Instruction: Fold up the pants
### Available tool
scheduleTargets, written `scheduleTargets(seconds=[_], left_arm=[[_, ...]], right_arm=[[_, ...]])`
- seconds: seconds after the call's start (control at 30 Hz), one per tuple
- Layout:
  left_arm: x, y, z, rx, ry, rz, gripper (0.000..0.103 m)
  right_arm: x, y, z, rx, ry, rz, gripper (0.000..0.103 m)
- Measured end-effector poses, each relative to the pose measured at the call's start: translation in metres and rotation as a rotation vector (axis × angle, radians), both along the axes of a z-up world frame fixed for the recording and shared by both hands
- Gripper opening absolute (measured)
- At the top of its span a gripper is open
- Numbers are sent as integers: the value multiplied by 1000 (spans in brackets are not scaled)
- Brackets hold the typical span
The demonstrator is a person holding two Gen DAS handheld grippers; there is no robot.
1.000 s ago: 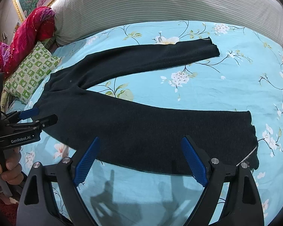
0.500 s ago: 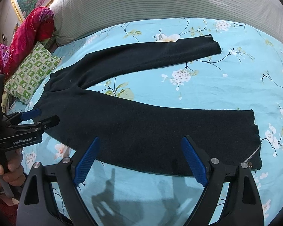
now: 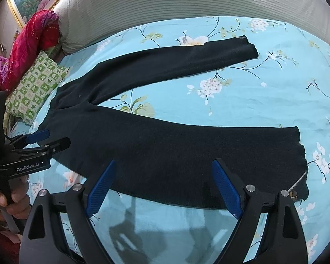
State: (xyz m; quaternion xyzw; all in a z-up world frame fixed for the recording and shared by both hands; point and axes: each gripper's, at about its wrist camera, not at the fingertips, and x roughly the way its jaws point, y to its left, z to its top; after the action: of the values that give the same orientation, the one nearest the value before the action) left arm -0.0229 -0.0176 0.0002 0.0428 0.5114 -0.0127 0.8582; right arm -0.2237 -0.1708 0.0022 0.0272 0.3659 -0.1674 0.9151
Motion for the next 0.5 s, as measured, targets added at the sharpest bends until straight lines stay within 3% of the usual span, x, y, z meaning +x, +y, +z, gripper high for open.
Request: scheduleTargets(seconds=[0.3,0.5], left_arm=[[12,0,-5,-24,41,-16,85],[44,-2,5,-26,36,-76,85]], right_arm=[[10,-8,-1,19,31,-14,88],[25,-31,17,38,2,-25,88]])
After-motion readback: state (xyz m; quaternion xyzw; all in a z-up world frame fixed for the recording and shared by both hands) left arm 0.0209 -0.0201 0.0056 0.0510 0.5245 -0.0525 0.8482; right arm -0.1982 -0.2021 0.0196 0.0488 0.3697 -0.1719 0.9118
